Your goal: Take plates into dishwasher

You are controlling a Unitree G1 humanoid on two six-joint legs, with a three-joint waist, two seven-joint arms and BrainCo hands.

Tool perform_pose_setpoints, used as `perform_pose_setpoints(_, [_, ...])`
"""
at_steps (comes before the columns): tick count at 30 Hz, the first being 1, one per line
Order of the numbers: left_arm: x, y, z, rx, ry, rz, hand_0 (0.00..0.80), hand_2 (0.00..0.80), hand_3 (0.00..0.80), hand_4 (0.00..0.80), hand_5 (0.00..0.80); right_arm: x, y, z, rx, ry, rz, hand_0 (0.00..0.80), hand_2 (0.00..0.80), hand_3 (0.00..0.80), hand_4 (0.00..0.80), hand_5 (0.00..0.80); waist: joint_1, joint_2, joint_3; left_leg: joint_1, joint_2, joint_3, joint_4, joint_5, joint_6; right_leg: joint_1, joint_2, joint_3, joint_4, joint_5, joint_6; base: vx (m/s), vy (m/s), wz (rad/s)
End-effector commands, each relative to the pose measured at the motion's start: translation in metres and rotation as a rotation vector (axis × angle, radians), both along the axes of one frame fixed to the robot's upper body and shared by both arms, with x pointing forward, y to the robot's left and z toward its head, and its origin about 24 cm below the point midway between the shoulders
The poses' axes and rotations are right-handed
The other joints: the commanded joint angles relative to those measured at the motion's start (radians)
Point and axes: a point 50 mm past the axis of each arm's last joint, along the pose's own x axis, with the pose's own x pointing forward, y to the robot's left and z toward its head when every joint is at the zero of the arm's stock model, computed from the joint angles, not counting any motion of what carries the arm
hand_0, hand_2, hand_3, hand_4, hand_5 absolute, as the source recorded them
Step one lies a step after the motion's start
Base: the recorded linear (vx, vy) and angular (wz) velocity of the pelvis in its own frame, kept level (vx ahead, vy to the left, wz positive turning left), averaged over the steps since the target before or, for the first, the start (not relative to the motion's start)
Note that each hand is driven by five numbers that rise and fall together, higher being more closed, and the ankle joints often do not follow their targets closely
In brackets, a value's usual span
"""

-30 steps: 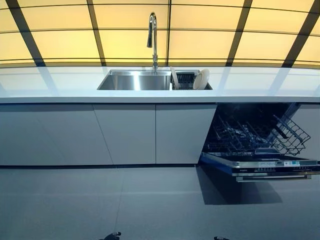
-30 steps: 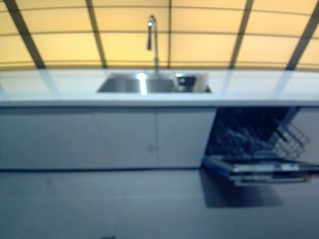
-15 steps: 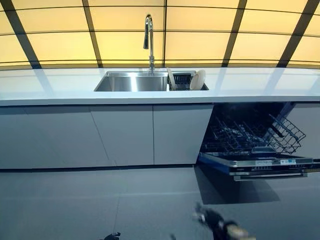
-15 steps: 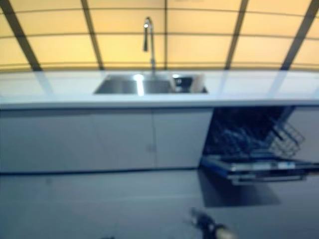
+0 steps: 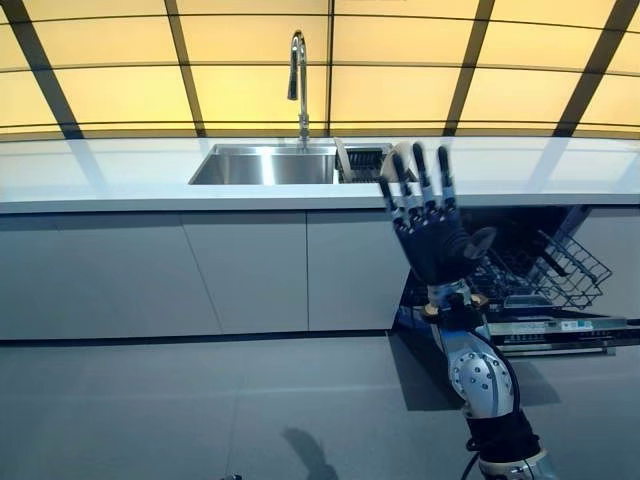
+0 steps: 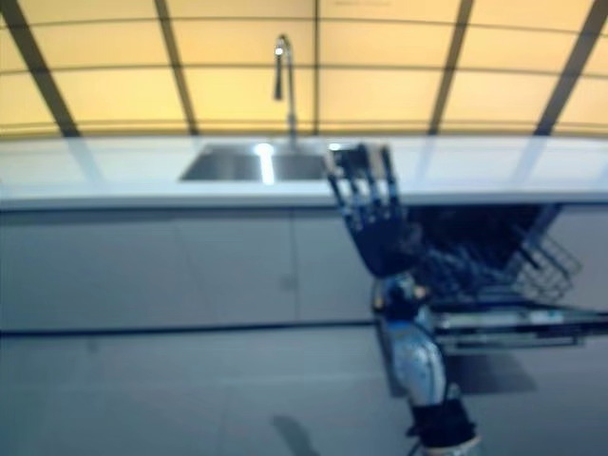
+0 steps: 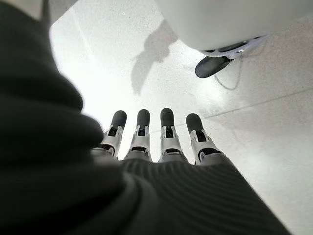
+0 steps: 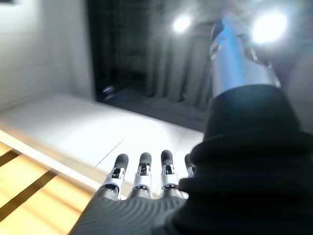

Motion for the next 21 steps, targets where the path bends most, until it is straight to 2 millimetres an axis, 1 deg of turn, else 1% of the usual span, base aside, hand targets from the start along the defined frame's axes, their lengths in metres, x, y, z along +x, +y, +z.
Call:
perform_pose_setpoints(1, [0.019,-0.004,0.001,0.009,-0.037,-0.027,0.000,0.000,0.000,0.000,0.000,-0.001,-0.008,0.036,0.057,-0.135,-0.102,0.000,0.000,0.000,0.000,0.000,-0.002,-0.011,0.034,0.004,-0.048,0.020,0.005,-0.135,0.066,0.059,-0.003,-0.044,0.002,-0.148,0.060,0.000,0.000,0.00])
perform_pose_setpoints(5, [0.018,-0.002,0.001,0.019,-0.030,-0.032,0.000,0.000,0.000,0.000,0.000,-0.001,-0.018,0.047,-0.108,-0.177,-0.304,0.000,0.000,0.000,0.000,0.000,-0.005,-0.013,0.029,0.002,-0.047,0.020,0.005,-0.134,0.063,0.060,-0.005,-0.044,0.002,-0.148,0.060,0.000,0.000,0.00])
perform_pose_setpoints(8, [0.018,0.002,0.001,0.037,-0.026,-0.039,0.000,0.000,0.000,0.000,0.000,0.001,-0.034,0.058,-0.281,-0.210,-0.549,0.000,0.000,0.000,0.000,0.000,-0.008,-0.018,0.030,0.005,-0.046,0.017,0.005,-0.134,0.059,0.064,-0.005,-0.043,0.002,-0.147,0.059,0.037,-0.066,0.01])
perform_pose_setpoints(10, [0.017,0.005,0.002,0.048,-0.026,-0.040,0.000,0.000,0.000,0.000,0.000,0.003,-0.042,0.064,-0.345,-0.211,-0.649,0.000,0.000,0.000,0.000,0.000,-0.009,-0.020,0.031,0.008,-0.044,0.017,0.005,-0.134,0.058,0.066,-0.004,-0.042,0.002,-0.148,0.057,0.041,-0.103,0.01])
perform_pose_setpoints(11, [0.017,0.008,0.002,0.062,-0.028,-0.035,0.000,0.000,0.000,0.000,0.000,0.005,-0.051,0.071,-0.405,-0.220,-0.743,0.000,0.000,0.000,0.000,0.000,-0.011,-0.023,0.034,0.011,-0.041,0.017,0.005,-0.135,0.057,0.070,-0.002,-0.040,0.002,-0.150,0.054,0.037,-0.125,0.00])
perform_pose_setpoints(12, [0.017,0.009,0.003,0.065,-0.029,-0.033,0.000,0.000,0.000,0.000,0.000,0.005,-0.053,0.074,-0.413,-0.222,-0.762,0.000,0.000,0.000,0.000,0.000,-0.012,-0.025,0.035,0.013,-0.040,0.018,0.005,-0.134,0.056,0.071,-0.001,-0.039,0.002,-0.150,0.052,0.043,-0.178,-0.01])
perform_pose_setpoints(13, [0.018,0.011,0.003,0.075,-0.031,-0.026,0.000,0.000,0.000,0.000,0.000,0.006,-0.057,0.080,-0.457,-0.225,-0.837,0.000,0.000,0.000,0.000,0.000,-0.012,-0.028,0.038,0.017,-0.036,0.017,0.005,-0.134,0.055,0.073,0.002,-0.035,0.002,-0.152,0.048,0.034,-0.158,-0.01])
perform_pose_setpoints(15, [0.020,0.014,0.004,0.085,-0.035,-0.016,0.000,0.000,0.000,0.000,0.000,0.008,-0.060,0.086,-0.487,-0.228,-0.884,0.000,0.000,0.000,0.000,0.000,-0.012,-0.031,0.043,0.024,-0.034,0.015,0.005,-0.134,0.053,0.078,0.007,-0.031,0.002,-0.156,0.043,0.040,-0.161,-0.01])
perform_pose_setpoints(17, [0.022,0.017,0.005,0.099,-0.042,0.003,0.000,0.000,0.000,0.000,0.000,0.012,-0.063,0.094,-0.545,-0.220,-0.983,0.000,0.000,0.000,0.000,0.000,-0.009,-0.039,0.050,0.043,-0.034,0.017,0.008,-0.128,0.049,0.088,0.015,-0.018,0.002,-0.162,0.032,0.078,-0.237,-0.03])
perform_pose_setpoints(18, [0.025,0.020,0.006,0.113,-0.051,0.030,0.000,0.000,0.000,0.000,0.000,0.017,-0.066,0.101,-0.641,-0.223,-1.112,0.000,0.000,0.000,0.000,0.000,-0.002,-0.058,0.065,0.011,-0.032,0.026,0.146,-0.174,0.047,0.102,0.013,-0.005,0.002,-0.164,0.017,0.086,-0.361,-0.04])
perform_pose_setpoints(19, [0.027,0.022,0.007,0.120,-0.060,0.043,0.000,0.000,0.000,0.000,0.000,0.020,-0.070,0.107,-0.709,-0.237,-1.218,0.000,0.000,0.000,0.000,0.000,0.004,-0.072,0.082,-0.035,-0.022,0.029,0.279,-0.194,0.048,0.107,0.013,0.002,0.014,-0.169,0.001,0.057,-0.383,-0.04])
perform_pose_setpoints(20, [0.029,0.023,0.008,0.124,-0.069,0.052,0.000,0.000,0.000,0.000,0.000,0.020,-0.072,0.110,-0.760,-0.261,-1.298,0.000,0.000,0.000,0.000,0.000,0.008,-0.073,0.094,-0.088,-0.003,0.017,0.403,-0.207,0.045,0.105,0.023,0.005,0.027,-0.173,-0.012,0.026,-0.333,-0.06])
perform_pose_setpoints(21, [0.031,0.025,0.009,0.128,-0.081,0.060,0.000,0.000,0.000,0.000,0.000,0.020,-0.075,0.115,-0.799,-0.286,-1.377,0.000,0.000,0.000,0.000,0.000,0.014,-0.082,0.109,-0.135,0.006,0.005,0.519,-0.193,0.047,0.106,0.030,0.014,0.037,-0.174,-0.027,0.025,-0.302,-0.08])
